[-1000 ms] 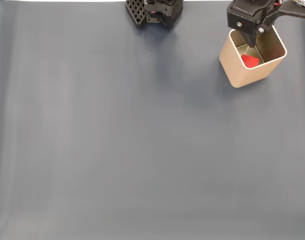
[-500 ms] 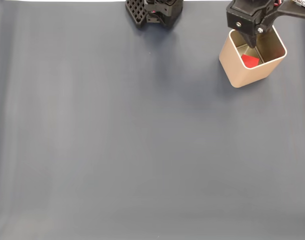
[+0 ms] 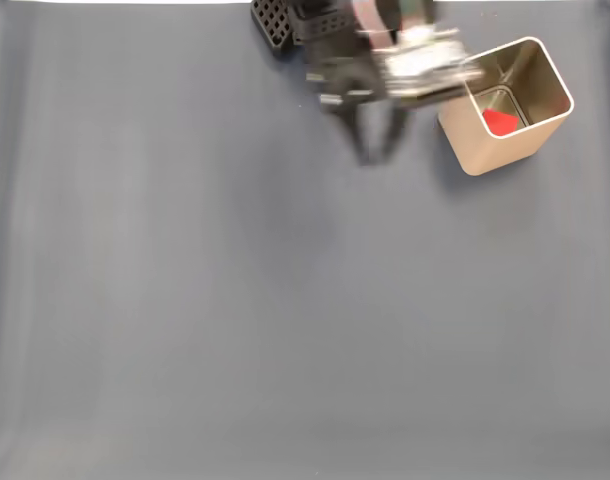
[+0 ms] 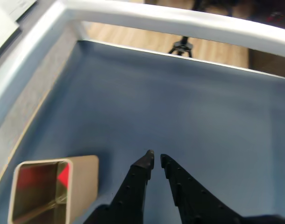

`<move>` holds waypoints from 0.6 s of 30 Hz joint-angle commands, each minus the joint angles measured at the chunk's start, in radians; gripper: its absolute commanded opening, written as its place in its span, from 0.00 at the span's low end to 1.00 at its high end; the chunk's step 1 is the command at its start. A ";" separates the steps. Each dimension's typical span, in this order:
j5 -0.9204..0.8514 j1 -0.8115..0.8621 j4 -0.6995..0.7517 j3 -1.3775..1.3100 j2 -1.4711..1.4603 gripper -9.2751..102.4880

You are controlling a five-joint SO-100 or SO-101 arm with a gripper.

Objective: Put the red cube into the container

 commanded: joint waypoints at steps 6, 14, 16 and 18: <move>-0.106 0.298 -0.086 0.472 0.383 0.08; -0.037 0.314 -0.101 0.756 0.643 0.08; -0.043 0.318 -0.097 0.805 0.698 0.08; -0.049 0.322 -0.094 0.850 0.742 0.08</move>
